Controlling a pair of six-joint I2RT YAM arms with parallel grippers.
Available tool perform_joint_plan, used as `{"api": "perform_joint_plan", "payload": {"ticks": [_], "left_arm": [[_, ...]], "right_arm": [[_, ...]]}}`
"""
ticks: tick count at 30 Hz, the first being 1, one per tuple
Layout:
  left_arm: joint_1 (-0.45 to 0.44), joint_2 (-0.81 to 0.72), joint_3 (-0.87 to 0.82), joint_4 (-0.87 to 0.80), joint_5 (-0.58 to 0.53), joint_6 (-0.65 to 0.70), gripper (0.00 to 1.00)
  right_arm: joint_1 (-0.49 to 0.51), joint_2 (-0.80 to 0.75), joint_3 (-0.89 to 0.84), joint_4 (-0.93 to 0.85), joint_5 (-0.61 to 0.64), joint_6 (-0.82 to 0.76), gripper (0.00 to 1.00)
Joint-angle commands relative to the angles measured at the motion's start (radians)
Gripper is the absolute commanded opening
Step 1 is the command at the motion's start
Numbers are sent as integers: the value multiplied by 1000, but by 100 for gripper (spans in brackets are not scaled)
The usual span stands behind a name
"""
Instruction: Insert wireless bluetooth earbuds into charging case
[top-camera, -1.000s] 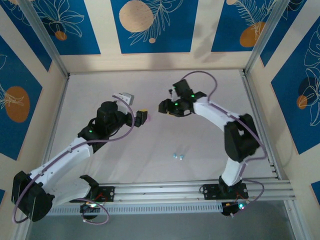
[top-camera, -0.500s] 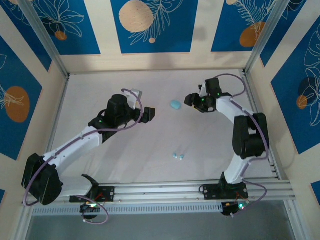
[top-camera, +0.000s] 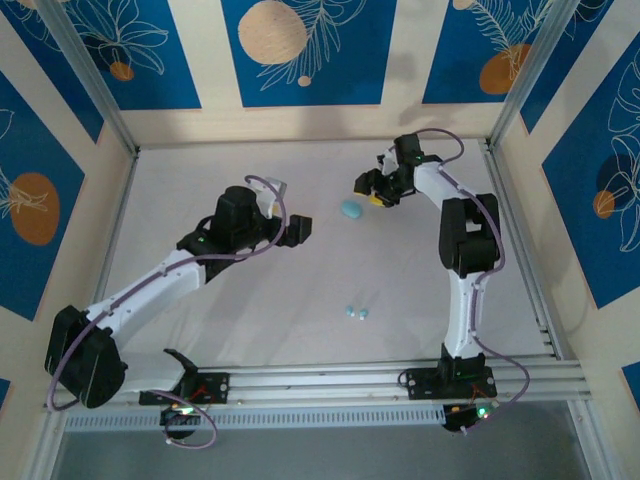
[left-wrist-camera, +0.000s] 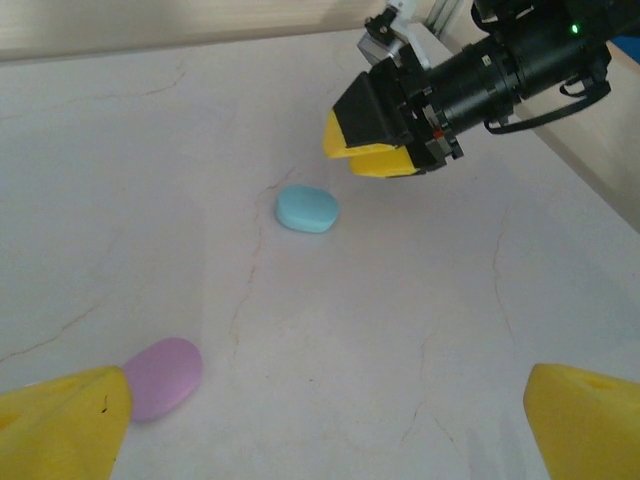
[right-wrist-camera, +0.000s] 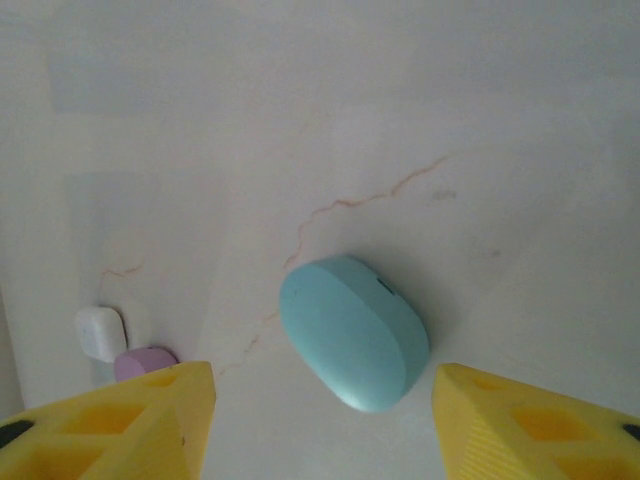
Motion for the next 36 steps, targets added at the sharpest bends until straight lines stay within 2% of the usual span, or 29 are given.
{"api": "perform_joint_plan", "payload": {"ticks": [1, 11, 18, 25, 36], "left_arm": [[6, 34, 50, -49, 50, -26, 100], [6, 54, 60, -59, 76, -29, 100], [6, 52, 63, -47, 61, -17, 100], [6, 37, 51, 11, 40, -9, 100], [6, 41, 49, 17, 30, -2, 100]], "right_arm": [[12, 54, 73, -88, -41, -43, 60], [30, 194, 242, -177, -27, -141, 59], [106, 217, 279, -222, 123, -337, 59], [152, 189, 229, -216, 190, -389, 59], [253, 174, 197, -244, 444, -454, 59]]}}
